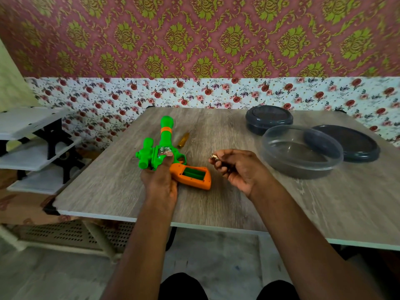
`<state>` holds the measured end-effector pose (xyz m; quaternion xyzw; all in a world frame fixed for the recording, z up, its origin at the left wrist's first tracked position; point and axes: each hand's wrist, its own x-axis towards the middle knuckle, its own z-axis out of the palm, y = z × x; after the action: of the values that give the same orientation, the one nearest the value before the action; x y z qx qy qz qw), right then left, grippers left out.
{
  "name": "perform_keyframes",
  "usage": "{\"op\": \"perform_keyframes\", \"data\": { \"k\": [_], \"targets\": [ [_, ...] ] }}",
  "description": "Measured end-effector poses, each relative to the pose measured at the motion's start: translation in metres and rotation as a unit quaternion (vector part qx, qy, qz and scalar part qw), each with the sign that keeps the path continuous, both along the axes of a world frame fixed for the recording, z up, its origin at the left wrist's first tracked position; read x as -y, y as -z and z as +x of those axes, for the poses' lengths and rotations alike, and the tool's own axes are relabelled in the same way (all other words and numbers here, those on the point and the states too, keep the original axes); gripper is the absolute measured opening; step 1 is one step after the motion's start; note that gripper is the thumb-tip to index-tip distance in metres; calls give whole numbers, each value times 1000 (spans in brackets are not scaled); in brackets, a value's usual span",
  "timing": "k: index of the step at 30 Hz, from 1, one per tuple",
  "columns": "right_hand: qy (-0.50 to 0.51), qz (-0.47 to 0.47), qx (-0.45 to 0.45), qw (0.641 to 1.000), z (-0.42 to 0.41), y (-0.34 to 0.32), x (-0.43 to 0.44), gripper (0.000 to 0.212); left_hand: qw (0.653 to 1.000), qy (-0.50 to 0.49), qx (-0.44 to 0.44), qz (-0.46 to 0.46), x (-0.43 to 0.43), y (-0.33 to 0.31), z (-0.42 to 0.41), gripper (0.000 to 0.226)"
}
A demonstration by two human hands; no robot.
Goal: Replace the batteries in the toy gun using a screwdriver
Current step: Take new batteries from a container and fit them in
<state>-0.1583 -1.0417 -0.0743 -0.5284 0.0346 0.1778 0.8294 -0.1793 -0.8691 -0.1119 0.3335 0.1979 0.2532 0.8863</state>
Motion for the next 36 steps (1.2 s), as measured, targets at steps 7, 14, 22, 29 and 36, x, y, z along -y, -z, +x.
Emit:
{"op": "perform_keyframes", "data": {
  "k": [7, 14, 22, 29, 36],
  "targets": [
    [14, -250, 219, 943, -1, 7, -3, 29, 1000, -1, 3, -3, 1, 0, 1, 35],
    [-36, -420, 373, 826, -5, 13, -17, 14, 1000, -5, 6, -3, 2, 1, 2, 37],
    [-68, -451, 420, 784, -10, 10, -15, 18, 1000, -4, 4, -6, 1, -1, 1, 32],
    [-136, -443, 354, 813, -9, 4, -7, 13, 1000, -2, 11, -11, 0, 0, 3, 35],
    [-119, -465, 277, 832, -6, -1, -19, 17, 1000, 0, 12, -4, 0, 2, 5, 33]
  ]
}}
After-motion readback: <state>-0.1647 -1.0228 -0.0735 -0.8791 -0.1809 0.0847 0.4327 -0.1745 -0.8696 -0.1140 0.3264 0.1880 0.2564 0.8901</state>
